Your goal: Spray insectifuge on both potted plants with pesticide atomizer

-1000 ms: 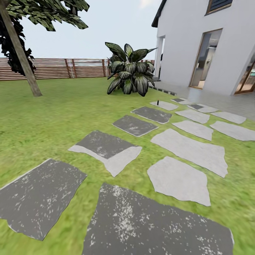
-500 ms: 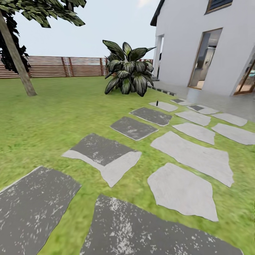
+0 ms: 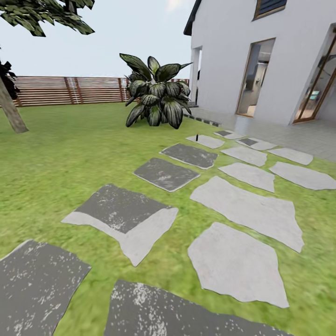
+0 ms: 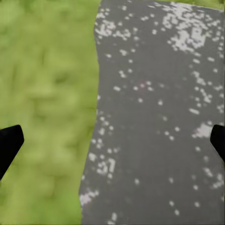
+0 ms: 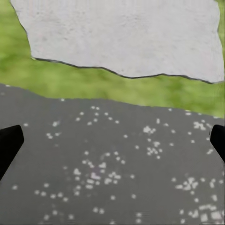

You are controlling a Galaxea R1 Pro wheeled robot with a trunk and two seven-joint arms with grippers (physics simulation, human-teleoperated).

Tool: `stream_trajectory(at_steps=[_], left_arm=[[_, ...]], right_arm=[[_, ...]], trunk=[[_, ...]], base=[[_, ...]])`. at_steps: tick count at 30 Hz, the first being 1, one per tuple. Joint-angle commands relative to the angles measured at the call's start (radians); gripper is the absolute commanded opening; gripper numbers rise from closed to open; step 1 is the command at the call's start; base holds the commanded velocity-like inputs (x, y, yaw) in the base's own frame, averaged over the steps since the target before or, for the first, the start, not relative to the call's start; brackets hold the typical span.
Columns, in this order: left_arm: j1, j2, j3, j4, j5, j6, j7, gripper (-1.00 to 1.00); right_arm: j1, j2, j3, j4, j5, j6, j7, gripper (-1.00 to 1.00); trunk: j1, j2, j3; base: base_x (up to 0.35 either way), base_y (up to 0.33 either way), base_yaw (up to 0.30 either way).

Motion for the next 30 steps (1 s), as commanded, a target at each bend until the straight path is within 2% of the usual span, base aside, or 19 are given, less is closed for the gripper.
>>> stream_trajectory(at_steps=[1,30], left_arm=[[0.0,0.0,0.002,0.001,0.001,-0.003,0.0,1.0],[0.0,0.0,0.002,0.001,0.001,-0.003,0.0,1.0]], right_arm=[[0.0,0.0,0.0,0.001,0.0,-0.003,-0.001,1.0],[0.0,0.0,0.0,0.001,0.0,-0.003,0.0,1.0]], trunk=[[0.0,0.0,-0.001],[0.0,0.0,-0.001]], base=[[0.335,0.0,-0.004],[0.335,0.0,0.0]])
